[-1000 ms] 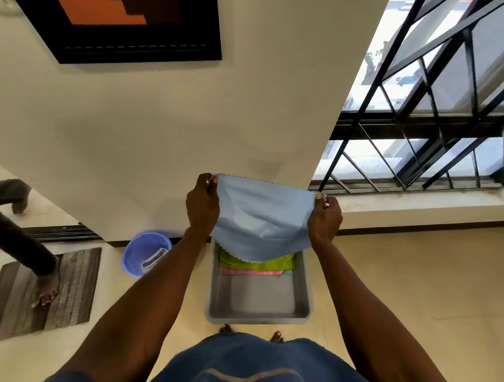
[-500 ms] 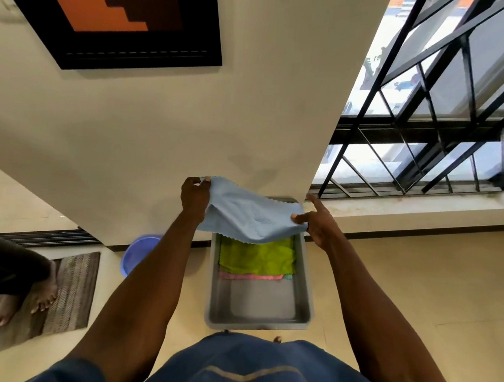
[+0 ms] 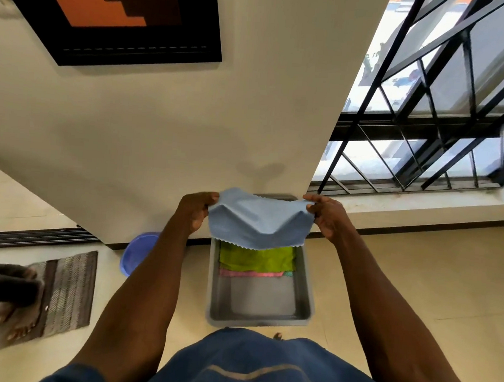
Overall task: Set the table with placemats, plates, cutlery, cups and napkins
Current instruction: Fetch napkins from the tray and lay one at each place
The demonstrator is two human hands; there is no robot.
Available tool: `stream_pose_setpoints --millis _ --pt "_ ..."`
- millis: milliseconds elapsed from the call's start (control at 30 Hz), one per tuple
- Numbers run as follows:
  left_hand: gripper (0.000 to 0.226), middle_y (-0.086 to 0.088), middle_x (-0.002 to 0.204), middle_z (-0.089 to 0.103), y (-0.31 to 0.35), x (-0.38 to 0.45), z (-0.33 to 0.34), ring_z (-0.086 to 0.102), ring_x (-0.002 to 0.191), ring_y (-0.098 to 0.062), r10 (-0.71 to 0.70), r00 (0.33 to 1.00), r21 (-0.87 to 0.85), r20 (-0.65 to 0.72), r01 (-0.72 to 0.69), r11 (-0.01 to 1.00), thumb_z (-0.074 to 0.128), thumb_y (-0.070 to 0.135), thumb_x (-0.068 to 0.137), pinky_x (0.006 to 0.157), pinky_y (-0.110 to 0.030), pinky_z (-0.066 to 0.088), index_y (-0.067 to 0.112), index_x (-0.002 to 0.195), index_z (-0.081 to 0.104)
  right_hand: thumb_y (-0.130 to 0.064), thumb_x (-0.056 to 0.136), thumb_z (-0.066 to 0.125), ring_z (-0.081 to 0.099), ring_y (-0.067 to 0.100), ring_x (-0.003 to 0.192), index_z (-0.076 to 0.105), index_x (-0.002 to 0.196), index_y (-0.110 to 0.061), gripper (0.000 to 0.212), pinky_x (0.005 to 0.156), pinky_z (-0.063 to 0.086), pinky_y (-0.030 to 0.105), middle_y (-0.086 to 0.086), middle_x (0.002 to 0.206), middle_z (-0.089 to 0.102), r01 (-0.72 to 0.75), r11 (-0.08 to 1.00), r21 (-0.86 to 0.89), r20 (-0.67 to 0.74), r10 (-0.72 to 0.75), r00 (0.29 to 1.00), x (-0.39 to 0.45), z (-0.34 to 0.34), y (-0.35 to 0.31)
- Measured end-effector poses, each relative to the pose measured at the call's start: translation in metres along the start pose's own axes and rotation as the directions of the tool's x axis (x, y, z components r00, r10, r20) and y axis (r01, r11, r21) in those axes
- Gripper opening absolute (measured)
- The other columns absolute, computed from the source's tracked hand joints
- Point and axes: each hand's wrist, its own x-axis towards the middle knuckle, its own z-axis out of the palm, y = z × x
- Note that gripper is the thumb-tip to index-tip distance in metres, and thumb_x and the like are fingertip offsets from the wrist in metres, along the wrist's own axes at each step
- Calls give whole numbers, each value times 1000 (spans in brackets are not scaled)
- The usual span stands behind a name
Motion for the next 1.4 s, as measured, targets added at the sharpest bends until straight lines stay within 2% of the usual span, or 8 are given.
stream_pose_setpoints --millis 133,233,367,467,600,700,1267,1400 --pt "24 -4 90 69 -9 -8 -10 62 80 -19 -148 972 316 184 84 945 61 5 90 75 -31 50 15 110 72 -8 94 53 60 15 79 74 98 -15 22 66 44 28 5 95 69 -110 975 -192 92 129 987 0 5 27" --pt "23 -6 65 66 -41 -13 -14 57 56 -15 -218 970 438 106 152 886 55 -6 89 57 -21 42 6 85 74 0 89 59 59 19 83 74 79 -14 23 66 43 28 8 89 68 -205 931 -301 16 219 976 1 11 61" --pt "36 -3 57 68 -42 -10 -23 61 64 -22 -196 981 273 1 188 943 60 -3 87 58 -24 50 13 59 76 1 84 64 63 30 103 73 80 -10 15 86 51 39 13 102 69 -281 944 -176 -117 263 958 9 3 61" --pt "12 -10 87 75 -30 -10 -27 69 81 -31 -193 981 126 31 187 974 68 23 87 80 -39 56 15 90 77 -19 82 71 64 29 91 70 95 -7 18 77 52 37 12 100 69 -287 956 -70 -32 285 958 4 -7 49" --pt "46 -16 110 71 -51 -13 -31 68 88 -30 -262 957 349 122 206 914 80 23 77 86 -40 53 15 121 67 -29 85 71 60 32 108 64 120 -13 39 98 48 46 13 116 66 -266 933 -241 85 293 952 -5 -8 69" --pt "53 -17 100 67 -58 -14 -31 55 65 -23 -212 972 340 98 168 925 69 1 82 63 -29 43 30 125 58 -8 87 67 58 27 106 57 131 -17 46 83 49 38 9 118 63 -232 963 -136 76 244 967 -3 -8 73" --pt "31 -7 90 65 -7 0 -18 56 75 -18 30 1000 103 -1 -30 994 64 -2 88 69 -24 46 7 118 65 -5 85 70 54 32 115 51 140 -25 61 75 50 34 12 131 54 -221 970 -103 92 230 969 19 -2 55" --pt "29 -7 90 66 6 4 -22 59 79 -20 96 994 126 -46 -89 988 68 0 85 72 -26 49 7 114 68 10 80 66 56 23 85 63 123 -14 49 60 47 25 13 114 58 -133 990 -38 58 135 989 18 5 44"
